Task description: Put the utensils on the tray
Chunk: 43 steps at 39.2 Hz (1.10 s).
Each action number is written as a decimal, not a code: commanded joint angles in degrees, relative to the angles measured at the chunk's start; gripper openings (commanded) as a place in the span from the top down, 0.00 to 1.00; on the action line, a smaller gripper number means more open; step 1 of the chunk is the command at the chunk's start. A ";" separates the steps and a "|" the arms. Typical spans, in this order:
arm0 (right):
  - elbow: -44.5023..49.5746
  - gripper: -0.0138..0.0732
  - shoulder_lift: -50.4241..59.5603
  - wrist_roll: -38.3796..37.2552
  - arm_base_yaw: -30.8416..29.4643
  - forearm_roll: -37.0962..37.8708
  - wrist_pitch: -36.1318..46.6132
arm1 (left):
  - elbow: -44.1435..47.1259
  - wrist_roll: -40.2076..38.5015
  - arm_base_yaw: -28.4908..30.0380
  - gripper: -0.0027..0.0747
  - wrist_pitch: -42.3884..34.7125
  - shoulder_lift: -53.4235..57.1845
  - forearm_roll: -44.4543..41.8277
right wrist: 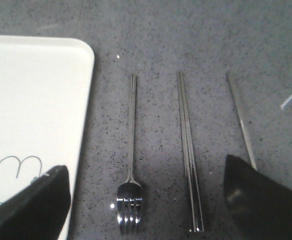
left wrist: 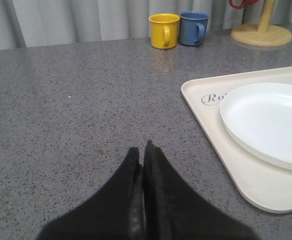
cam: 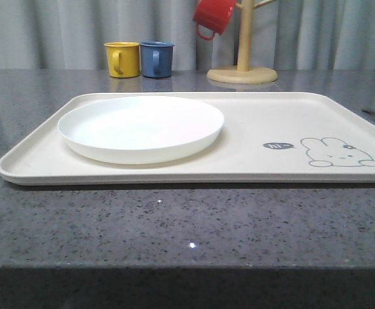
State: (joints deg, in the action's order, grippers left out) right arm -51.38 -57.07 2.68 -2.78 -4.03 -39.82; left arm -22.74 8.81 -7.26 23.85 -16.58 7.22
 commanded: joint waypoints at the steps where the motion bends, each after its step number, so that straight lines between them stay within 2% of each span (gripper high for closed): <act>1: -6.89 0.10 -5.90 0.30 -0.08 -0.29 -2.10 | -1.48 -0.55 -0.34 0.99 -4.76 -0.34 0.72; 6: -12.54 0.10 -13.90 0.30 -0.08 -0.29 -6.58 | -1.48 -0.55 -0.34 0.99 -4.76 -0.34 0.72; 11: -15.21 0.10 -18.66 0.30 0.68 -0.29 -7.33 | -1.48 -0.55 -0.34 0.99 -4.76 -0.34 0.72; 35: -16.04 0.11 -30.71 0.30 1.65 -0.29 -5.29 | -1.48 -0.55 -0.34 0.99 -4.76 -0.34 0.72; 39: -16.04 0.17 -31.85 0.30 1.65 -0.29 -4.96 | -1.48 -0.55 -0.34 0.99 -4.76 -0.34 0.72; 43: -16.04 0.30 -32.24 0.30 1.77 -0.36 -4.79 | -1.48 -0.55 -0.34 0.99 -4.76 -0.34 0.72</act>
State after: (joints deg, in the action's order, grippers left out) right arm -65.61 -91.13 2.78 -1.12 -4.18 -46.80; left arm -22.74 8.81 -7.26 23.76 -16.58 7.22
